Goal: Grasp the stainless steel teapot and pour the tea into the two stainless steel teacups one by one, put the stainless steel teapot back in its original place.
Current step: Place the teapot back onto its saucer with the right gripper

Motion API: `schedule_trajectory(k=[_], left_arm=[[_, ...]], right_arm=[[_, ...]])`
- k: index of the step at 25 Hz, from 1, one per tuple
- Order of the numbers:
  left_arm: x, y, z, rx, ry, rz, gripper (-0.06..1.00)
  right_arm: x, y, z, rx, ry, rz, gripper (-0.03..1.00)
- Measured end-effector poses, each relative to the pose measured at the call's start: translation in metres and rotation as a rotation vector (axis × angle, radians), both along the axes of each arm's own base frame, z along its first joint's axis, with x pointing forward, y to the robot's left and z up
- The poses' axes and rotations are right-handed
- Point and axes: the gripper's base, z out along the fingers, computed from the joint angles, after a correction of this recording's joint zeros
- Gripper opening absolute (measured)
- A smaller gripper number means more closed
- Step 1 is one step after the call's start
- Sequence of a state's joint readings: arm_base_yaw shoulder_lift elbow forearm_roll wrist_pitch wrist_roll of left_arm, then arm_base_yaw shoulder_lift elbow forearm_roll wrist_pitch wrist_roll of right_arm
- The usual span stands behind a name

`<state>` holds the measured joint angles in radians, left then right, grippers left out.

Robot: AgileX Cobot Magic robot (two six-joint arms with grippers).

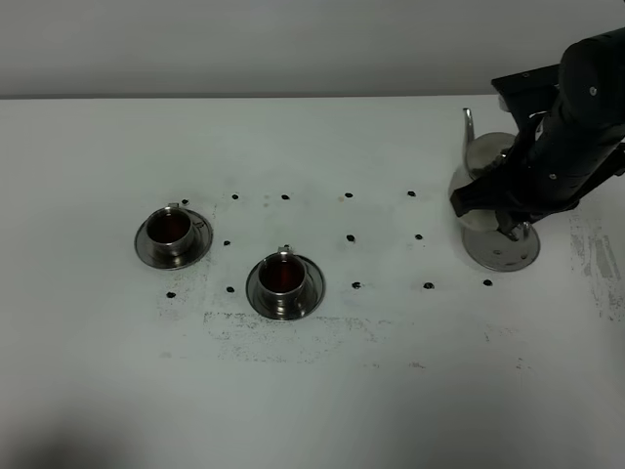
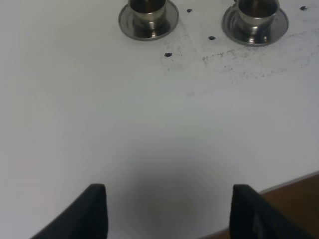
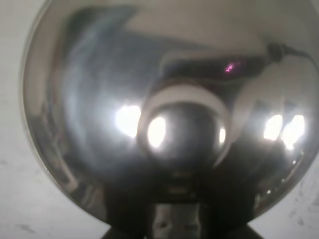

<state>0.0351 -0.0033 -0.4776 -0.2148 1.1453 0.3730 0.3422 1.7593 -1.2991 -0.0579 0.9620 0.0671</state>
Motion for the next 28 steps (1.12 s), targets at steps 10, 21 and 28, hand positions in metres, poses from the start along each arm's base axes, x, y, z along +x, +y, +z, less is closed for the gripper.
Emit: schedule_trajectory(k=[10,21,28], left_arm=[[0.0,0.0,0.0,0.0,0.0,0.0,0.52],[0.0,0.0,0.0,0.0,0.0,0.0,0.52],[0.0,0.0,0.0,0.0,0.0,0.0,0.52]], right_arm=[[0.019,-0.014,-0.035,-0.017,0.044,-0.032,0.17],[0.029,-0.017,-0.063,-0.028,0.078,-0.041,0.17],[0.031,-0.018,-0.072,-0.032,0.089,-0.042,0.17]])
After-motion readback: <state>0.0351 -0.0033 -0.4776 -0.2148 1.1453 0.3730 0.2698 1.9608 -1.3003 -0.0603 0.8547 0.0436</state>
